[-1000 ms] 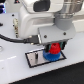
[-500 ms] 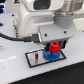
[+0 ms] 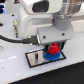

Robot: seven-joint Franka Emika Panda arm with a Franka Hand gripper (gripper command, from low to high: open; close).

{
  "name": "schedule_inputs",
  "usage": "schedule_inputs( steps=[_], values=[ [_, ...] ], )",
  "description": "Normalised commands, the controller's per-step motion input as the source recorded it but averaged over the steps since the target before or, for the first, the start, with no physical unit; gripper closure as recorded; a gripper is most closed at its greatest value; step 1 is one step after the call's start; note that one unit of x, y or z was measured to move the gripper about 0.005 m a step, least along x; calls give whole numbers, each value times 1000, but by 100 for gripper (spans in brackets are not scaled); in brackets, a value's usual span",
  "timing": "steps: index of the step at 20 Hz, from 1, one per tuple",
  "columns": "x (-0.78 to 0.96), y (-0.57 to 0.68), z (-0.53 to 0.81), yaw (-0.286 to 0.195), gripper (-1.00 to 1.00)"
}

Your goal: Insert the blue gear onto the right peg, followed by the red gear

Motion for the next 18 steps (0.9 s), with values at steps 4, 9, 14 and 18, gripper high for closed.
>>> schedule_inputs(
  steps=[4,9,14,18],
  values=[
    [117,19,-269,0,100],
    [84,1,-174,0,100],
    [15,-20,-30,0,-100],
    [-8,-75,109,0,-100]
  ],
)
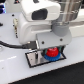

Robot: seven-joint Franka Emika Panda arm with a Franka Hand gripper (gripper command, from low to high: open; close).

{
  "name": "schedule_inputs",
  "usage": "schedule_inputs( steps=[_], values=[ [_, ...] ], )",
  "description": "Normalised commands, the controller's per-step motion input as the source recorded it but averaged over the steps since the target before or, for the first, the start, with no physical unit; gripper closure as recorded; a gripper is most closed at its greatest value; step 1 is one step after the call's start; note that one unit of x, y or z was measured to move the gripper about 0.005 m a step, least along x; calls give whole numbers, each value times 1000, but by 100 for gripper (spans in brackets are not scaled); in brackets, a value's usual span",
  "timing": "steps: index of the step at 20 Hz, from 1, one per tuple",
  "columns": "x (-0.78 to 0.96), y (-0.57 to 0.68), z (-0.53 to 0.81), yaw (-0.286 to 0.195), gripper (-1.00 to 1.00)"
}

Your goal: Insert the blue gear onto the right peg, followed by the red gear

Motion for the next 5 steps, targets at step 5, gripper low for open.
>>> schedule_inputs(
  steps=[5],
  values=[
    [-13,110,690,0,-100]
  ],
)
